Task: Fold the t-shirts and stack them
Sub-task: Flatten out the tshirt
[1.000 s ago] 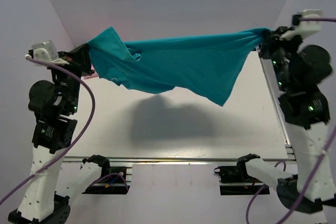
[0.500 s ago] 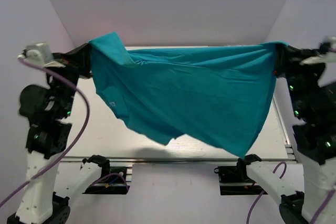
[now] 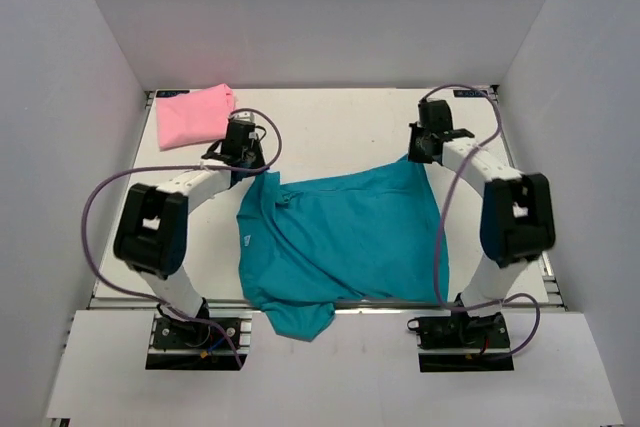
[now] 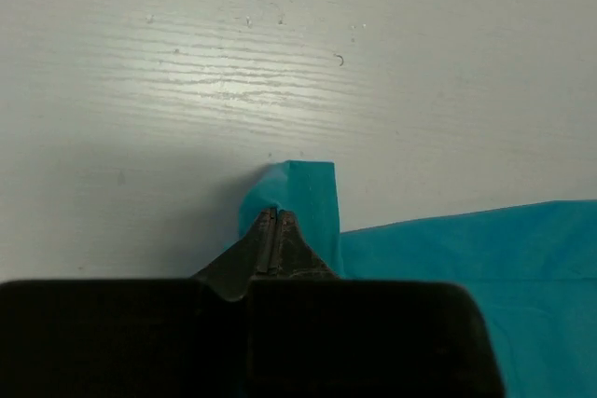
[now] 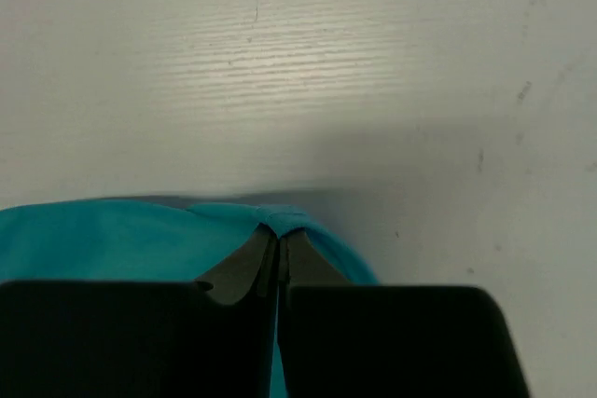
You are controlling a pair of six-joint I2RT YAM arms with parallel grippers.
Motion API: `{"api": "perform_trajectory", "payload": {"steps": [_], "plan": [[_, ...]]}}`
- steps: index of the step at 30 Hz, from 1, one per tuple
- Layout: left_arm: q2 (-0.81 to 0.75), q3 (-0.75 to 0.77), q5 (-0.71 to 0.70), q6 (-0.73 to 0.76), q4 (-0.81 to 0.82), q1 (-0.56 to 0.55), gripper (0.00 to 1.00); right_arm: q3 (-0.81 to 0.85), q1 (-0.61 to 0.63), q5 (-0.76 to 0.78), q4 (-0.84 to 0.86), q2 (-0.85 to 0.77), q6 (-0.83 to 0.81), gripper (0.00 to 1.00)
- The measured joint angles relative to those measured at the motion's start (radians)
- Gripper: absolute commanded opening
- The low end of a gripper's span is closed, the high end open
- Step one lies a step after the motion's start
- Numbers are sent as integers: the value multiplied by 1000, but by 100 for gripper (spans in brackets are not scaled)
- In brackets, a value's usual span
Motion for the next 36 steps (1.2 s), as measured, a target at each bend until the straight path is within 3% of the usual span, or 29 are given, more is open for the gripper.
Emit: {"api": "perform_trajectory", "payload": {"steps": [4, 6, 9, 12, 15, 24, 36], "plan": [[159, 105, 27, -3, 0, 18, 0, 154, -30, -65, -26, 204, 24, 58], [205, 161, 39, -2, 11, 25, 0, 227, -45, -100, -31, 262, 26, 74], [222, 195, 53, 6, 25, 34, 0, 286, -65, -151, -36, 286, 25, 84], [222, 211, 71, 16, 32, 38, 0, 315, -83, -191, -43, 286, 20, 84], [224, 219, 84, 26, 35, 40, 0, 319, -99, -219, -63, 286, 13, 90], [237, 220, 102, 42, 32, 40, 0, 137, -136, -313, -118, 200, -4, 90], [286, 225, 73, 47, 5, 40, 0, 100, -143, -362, -109, 210, -10, 87]]}}
